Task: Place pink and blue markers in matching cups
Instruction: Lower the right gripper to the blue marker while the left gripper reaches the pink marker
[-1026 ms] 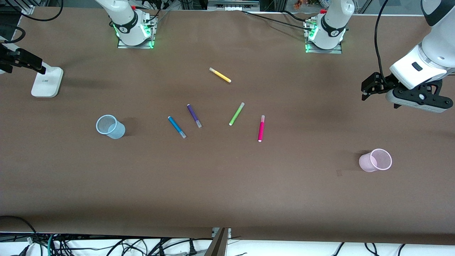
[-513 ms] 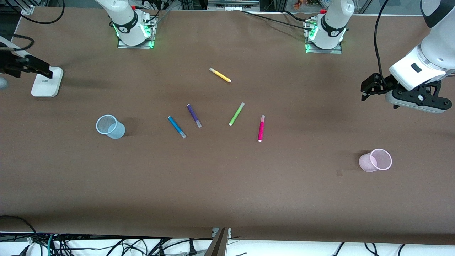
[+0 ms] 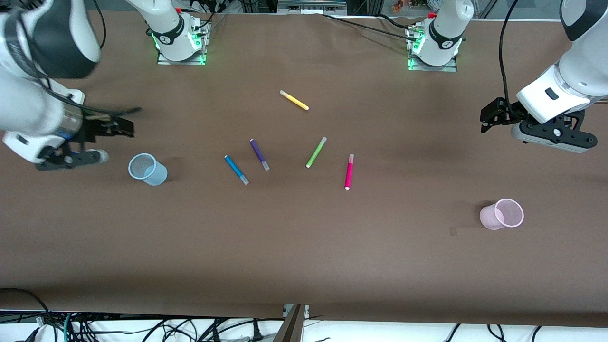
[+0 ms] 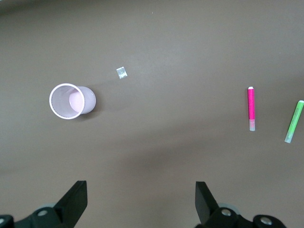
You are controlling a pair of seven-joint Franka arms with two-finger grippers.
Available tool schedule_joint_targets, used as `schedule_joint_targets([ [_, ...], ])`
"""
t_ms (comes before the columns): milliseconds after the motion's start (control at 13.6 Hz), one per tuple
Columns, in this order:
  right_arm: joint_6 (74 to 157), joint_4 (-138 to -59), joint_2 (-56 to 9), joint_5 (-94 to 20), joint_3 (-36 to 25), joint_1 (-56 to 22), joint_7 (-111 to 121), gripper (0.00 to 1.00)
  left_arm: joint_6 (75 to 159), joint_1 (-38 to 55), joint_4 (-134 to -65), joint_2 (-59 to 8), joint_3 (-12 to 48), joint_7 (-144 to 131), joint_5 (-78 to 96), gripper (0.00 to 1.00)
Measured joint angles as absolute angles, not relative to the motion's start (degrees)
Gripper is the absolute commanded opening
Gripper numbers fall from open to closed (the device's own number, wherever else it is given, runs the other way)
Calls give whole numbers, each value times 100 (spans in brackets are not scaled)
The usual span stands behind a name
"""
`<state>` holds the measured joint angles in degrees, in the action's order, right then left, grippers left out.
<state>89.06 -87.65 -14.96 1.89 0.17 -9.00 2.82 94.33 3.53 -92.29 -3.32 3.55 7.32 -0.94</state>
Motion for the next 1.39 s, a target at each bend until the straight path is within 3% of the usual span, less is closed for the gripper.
schedule_joint_targets([
  [806,10376,-8769,-3047,190,31,-2212,279,100,9585,459,-9205,-459,557,245,238,100],
  [1393,11812,-8820,-3991,190,72,-2656,284,100,10892,708,-9336,-1546,1479,-1291,455,100],
])
